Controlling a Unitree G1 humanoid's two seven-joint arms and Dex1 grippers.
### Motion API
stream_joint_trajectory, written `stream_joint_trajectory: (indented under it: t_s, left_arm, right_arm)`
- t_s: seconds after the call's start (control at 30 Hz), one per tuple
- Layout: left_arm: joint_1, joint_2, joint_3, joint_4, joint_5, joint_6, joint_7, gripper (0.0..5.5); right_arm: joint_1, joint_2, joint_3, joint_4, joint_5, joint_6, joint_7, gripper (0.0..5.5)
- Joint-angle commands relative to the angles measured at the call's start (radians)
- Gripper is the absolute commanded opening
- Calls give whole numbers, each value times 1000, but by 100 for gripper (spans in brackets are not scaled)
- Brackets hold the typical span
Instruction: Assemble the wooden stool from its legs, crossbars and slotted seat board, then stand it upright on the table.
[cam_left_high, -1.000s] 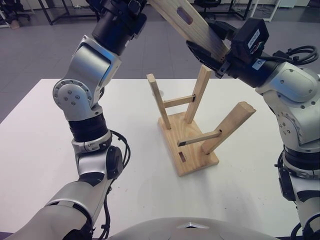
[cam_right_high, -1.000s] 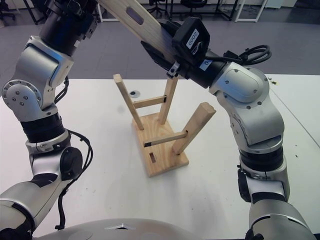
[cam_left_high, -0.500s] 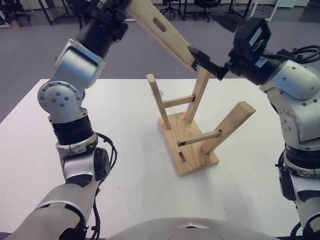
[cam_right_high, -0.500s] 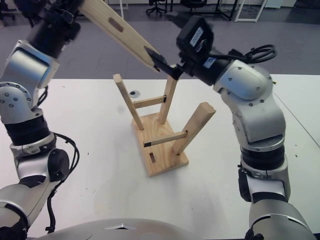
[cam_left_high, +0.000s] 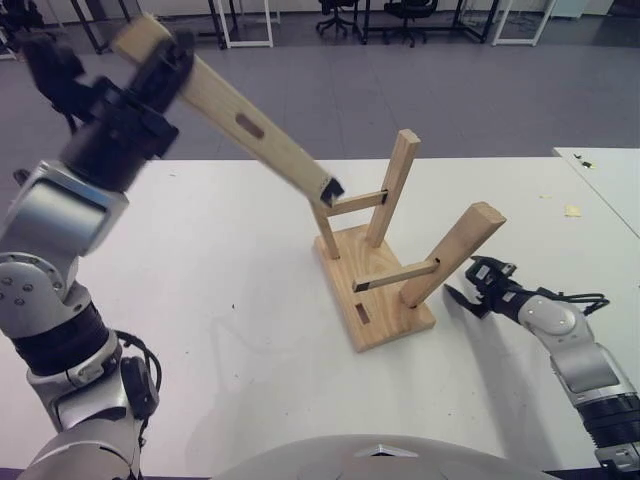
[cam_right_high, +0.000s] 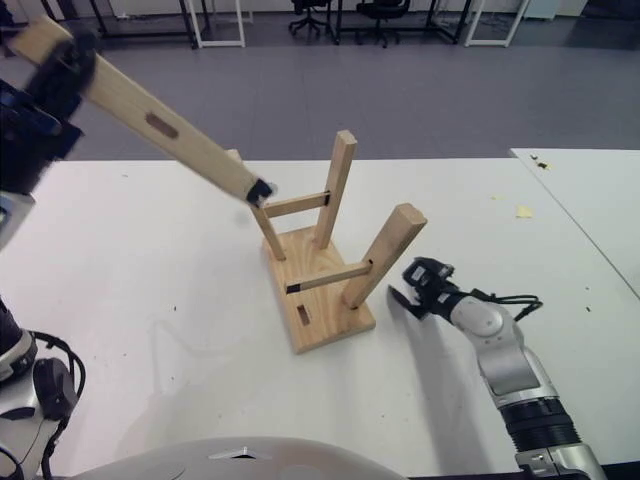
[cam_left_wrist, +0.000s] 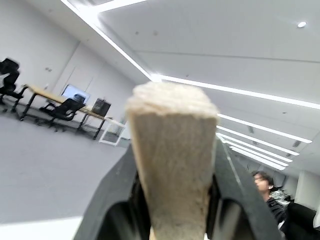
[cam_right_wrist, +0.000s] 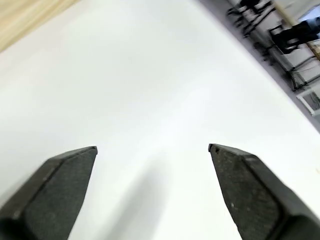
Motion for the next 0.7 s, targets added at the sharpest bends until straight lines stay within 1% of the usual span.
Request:
stream_joint_trajectory:
  t_s: [0.03, 0.1, 0.17, 0.27, 0.4, 0.5, 0.7]
  left_arm:
    - [226, 6, -104, -153, 151, 26, 39, 103]
    - [328, -59, -142, -216, 197, -13, 120, 103]
    - [416, -135, -152, -244, 259, -69, 203, 103]
    - [489, -181, -160, -267, 320, -106, 277, 103]
    - [601, -248, -199, -328, 342, -125, 392, 103]
    - [621, -257, -195, -351, 325, -152, 446, 103]
    - [552, -232, -168, -400, 291, -218, 520, 103]
  right_arm:
    - [16, 35, 81, -105, 30, 23, 96, 418]
    - [24, 44, 91, -183, 55, 52, 123, 418]
    - [31, 65, 101, -255, 78, 88, 135, 418]
    - [21, 92, 106, -291, 93, 119, 134, 418]
    - [-11, 136, 132, -284, 83, 132, 124, 418]
    - [-1, 136, 124, -286, 67, 138, 105, 418]
    - [20, 119, 84, -270, 61, 132, 91, 418]
